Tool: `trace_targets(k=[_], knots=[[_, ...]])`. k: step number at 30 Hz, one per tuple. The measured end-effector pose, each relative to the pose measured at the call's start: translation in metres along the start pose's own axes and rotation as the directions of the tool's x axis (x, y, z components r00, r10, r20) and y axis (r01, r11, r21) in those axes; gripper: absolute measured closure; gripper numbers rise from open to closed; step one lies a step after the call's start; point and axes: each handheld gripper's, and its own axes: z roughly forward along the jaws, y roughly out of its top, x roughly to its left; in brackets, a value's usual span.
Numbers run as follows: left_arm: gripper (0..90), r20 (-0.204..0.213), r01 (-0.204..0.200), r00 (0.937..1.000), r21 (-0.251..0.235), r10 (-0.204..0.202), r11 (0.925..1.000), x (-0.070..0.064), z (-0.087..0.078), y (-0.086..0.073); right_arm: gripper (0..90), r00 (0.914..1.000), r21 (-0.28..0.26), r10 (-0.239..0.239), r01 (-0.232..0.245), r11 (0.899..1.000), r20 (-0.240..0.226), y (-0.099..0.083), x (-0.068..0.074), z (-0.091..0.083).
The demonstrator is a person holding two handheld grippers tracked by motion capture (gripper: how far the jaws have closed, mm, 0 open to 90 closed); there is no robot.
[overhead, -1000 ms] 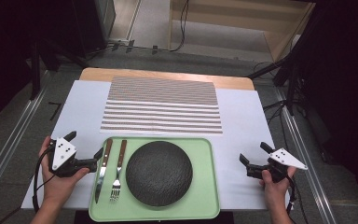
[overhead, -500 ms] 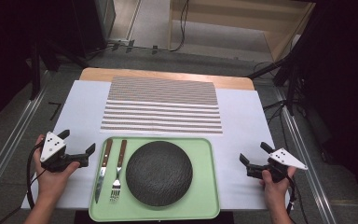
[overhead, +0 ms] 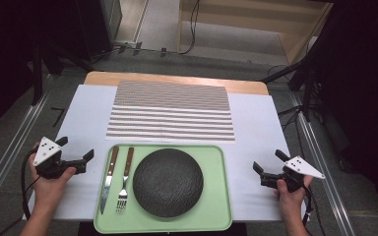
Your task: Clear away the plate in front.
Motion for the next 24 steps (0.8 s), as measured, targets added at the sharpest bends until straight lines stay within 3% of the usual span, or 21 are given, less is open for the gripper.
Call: trace_targets(k=[5, 12, 24], knots=[[0.0, 0.032, 0.062, 0.9976, -0.026, -0.061, 0.9978, 0.005, -0.0033, -0.0034, 0.0, 1.0, -0.001, 0.0, 0.0, 1.0, 0.0, 0.0, -0.0002, -0.0002], [0.0, 0.056, 0.118, 0.9919, -0.062, -0.114, 0.9911, 0.0086, -0.0077, -0.0062, 0.0, 1.0, -0.001, 0.0, 0.0, 1.0, 0.0, -0.0001, -0.0002, -0.0003], [0.0, 0.054, 0.109, 0.9928, -0.052, -0.107, 0.9926, 0.0071, -0.0065, -0.0064, 0.0, 1.0, 0.001, 0.001, -0.001, 1.0, 0.005, -0.0002, 0.0001, 0.0001]])
